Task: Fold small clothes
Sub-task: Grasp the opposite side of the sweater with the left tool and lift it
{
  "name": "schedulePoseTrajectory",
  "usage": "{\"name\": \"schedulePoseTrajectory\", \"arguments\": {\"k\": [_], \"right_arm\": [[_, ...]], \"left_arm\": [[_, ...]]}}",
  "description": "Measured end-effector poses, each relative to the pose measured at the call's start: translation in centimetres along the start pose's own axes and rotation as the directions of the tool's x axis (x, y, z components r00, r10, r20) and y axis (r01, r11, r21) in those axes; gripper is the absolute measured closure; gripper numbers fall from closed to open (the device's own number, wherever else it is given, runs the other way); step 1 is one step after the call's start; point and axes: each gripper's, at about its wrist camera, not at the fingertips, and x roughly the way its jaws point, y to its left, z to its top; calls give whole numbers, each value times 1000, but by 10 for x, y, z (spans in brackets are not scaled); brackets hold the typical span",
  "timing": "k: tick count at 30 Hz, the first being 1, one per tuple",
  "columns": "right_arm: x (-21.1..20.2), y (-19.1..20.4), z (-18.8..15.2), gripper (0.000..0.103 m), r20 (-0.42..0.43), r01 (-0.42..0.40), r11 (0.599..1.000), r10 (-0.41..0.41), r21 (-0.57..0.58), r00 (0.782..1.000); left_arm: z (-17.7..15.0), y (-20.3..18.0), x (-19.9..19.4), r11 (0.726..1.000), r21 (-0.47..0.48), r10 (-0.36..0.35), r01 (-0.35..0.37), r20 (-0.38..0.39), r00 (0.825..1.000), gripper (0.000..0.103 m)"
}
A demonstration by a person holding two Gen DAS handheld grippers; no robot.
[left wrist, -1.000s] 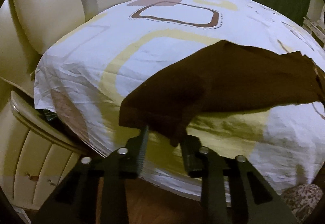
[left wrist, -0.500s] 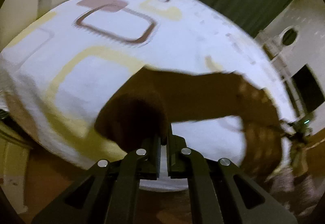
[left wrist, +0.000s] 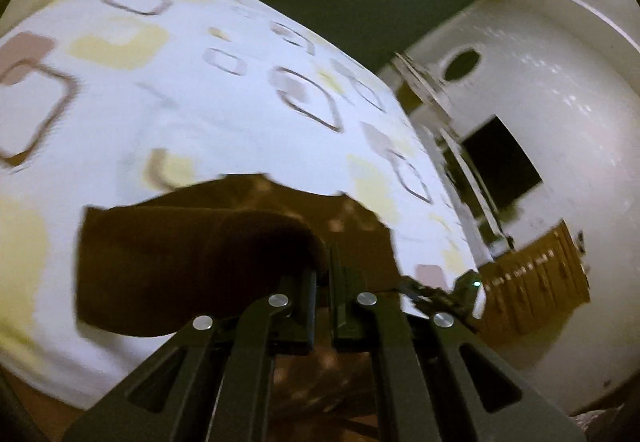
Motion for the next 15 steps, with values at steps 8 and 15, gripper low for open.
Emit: {"name": "schedulePoseTrajectory", "arguments": {"k": [8, 15], "right_arm": [[-10, -14, 1, 51, 27, -55, 997, 54, 47, 998], [-7, -19, -3, 51, 30, -69, 996, 67, 59, 997]], "left_arm": [[9, -77, 123, 995, 72, -53, 64, -147, 988, 99], [-13, -101, 226, 995, 79, -33, 56, -260, 965, 99]]}}
